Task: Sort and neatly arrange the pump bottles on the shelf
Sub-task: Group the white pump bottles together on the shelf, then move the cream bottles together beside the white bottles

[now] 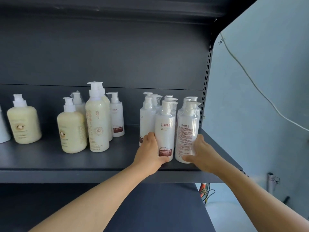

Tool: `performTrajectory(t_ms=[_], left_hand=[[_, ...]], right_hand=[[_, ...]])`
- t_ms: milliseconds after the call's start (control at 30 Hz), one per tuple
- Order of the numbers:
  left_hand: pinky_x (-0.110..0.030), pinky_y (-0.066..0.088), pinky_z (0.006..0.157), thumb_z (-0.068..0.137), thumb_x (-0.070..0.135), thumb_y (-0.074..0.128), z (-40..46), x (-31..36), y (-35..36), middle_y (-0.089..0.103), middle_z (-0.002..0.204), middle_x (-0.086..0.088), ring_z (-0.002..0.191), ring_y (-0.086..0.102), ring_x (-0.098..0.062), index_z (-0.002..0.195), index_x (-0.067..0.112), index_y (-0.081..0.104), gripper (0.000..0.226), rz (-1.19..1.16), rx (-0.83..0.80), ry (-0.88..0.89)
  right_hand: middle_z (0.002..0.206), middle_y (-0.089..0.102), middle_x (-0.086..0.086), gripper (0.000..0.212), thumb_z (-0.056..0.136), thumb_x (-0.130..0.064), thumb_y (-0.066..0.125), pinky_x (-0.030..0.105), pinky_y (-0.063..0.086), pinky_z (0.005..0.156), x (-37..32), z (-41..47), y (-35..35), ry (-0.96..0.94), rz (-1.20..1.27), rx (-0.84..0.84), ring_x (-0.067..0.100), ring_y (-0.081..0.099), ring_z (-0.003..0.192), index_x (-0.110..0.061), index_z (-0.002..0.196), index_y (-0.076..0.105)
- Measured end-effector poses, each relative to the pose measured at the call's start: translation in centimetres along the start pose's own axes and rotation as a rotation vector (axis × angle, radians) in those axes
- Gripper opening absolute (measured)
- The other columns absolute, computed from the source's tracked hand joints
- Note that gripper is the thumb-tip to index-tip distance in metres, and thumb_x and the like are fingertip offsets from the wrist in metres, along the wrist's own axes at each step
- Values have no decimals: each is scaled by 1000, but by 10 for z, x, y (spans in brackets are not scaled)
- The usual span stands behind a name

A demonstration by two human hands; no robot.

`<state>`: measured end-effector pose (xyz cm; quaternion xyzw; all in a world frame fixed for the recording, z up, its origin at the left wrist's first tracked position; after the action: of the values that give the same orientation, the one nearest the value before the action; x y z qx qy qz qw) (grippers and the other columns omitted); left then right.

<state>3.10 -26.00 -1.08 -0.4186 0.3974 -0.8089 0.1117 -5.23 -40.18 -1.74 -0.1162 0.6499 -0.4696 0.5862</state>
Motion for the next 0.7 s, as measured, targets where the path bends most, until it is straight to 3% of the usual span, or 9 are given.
performTrajectory(t_ms=[167,267,433,533,700], left_hand=[[-37,49,89,72,36,77,5,3,0,48,123,-3,109,52,-21,121,13,35,68,67,-12,1],[-39,50,86,75,38,74,5,3,-1,51,122,-3,108,54,-22,121,14,34,66,117,-23,-7],[-37,49,82,80,41,69,2,1,-3,53,125,-2,110,55,-22,125,15,34,62,270,-61,18],[-35,49,81,84,37,65,-1,-7,-13,52,128,-4,110,54,-21,130,15,34,59,358,-72,20],[-32,49,81,86,35,63,-12,-29,-46,53,128,-2,110,54,-19,131,18,37,55,403,-66,-20]], right_hand=[[136,46,9,55,88,-11,63,27,42,88,-4,4,1,16,-13,41,26,49,124,-9,129,26],[135,49,9,54,88,-16,62,32,46,90,-2,2,0,43,-71,63,27,50,122,-10,129,27],[119,55,6,45,86,-34,61,33,48,76,-9,-18,-8,57,-470,130,24,55,107,-11,119,41],[116,55,4,43,87,-40,58,31,47,73,-27,-31,-11,-16,-560,149,22,55,102,-13,117,43],[122,53,1,44,88,-39,58,29,45,77,-77,-47,5,-216,-502,54,21,54,105,-16,123,43]])
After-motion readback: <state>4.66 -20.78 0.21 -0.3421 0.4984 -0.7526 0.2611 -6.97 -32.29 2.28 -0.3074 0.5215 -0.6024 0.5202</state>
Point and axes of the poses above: each hand's wrist, its own z-axis towards the middle knuckle, its own y-axis out of the palm, x = y × z, the point moved 10 cm from there along z, towards the middle knuckle
